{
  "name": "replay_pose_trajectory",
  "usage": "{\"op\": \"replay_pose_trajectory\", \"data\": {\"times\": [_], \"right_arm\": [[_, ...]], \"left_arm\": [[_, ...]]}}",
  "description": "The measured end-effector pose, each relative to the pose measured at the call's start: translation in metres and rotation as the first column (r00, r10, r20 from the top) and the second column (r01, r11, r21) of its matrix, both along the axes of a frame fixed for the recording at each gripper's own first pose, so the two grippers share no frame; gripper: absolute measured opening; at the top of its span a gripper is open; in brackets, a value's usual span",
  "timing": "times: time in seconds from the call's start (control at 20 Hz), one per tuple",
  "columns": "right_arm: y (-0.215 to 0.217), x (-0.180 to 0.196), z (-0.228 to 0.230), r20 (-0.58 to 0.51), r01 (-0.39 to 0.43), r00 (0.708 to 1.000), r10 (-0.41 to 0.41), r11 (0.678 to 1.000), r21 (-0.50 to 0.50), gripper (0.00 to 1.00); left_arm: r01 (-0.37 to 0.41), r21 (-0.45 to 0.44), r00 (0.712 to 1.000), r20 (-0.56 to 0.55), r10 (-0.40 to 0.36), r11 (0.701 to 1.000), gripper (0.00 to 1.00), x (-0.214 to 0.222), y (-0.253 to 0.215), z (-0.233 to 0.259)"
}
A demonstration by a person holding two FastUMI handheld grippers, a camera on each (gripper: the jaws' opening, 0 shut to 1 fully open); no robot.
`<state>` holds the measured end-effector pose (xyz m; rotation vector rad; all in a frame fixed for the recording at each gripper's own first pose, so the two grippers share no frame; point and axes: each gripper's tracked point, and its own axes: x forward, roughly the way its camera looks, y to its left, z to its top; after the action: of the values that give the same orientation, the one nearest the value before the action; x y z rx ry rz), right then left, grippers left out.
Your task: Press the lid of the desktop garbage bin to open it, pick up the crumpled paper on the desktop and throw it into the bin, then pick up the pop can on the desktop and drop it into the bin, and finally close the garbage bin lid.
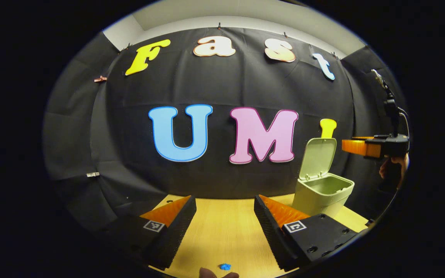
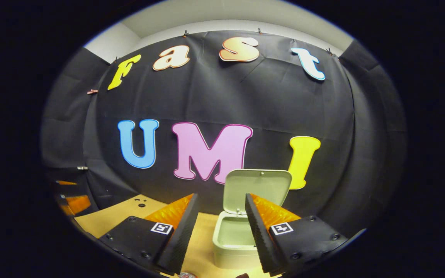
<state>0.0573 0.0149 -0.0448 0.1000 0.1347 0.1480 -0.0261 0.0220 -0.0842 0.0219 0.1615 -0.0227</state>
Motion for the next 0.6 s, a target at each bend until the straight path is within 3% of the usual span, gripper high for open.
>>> {"op": "replay_pose_trajectory", "data": {"times": [0.3,0.45,0.6], "right_arm": [[0.019,-0.024,-0.023,-0.049,-0.041,0.998,0.041,0.999,-0.005,0.79],[0.021,-0.033,-0.031,-0.071,-0.044,0.997,0.043,0.999,-0.017,0.79],[0.018,-0.038,-0.035,-0.080,-0.035,0.996,0.034,0.999,-0.018,0.79]], "left_arm": [[0.102,0.019,0.984,-0.149,-0.099,0.995,0.96,-0.004,-0.014,-0.096],[0.154,0.026,0.957,-0.253,-0.143,0.988,0.96,-0.010,-0.019,-0.161],[0.158,0.030,0.920,-0.366,-0.137,0.987,0.96,-0.017,-0.013,-0.216]]}}
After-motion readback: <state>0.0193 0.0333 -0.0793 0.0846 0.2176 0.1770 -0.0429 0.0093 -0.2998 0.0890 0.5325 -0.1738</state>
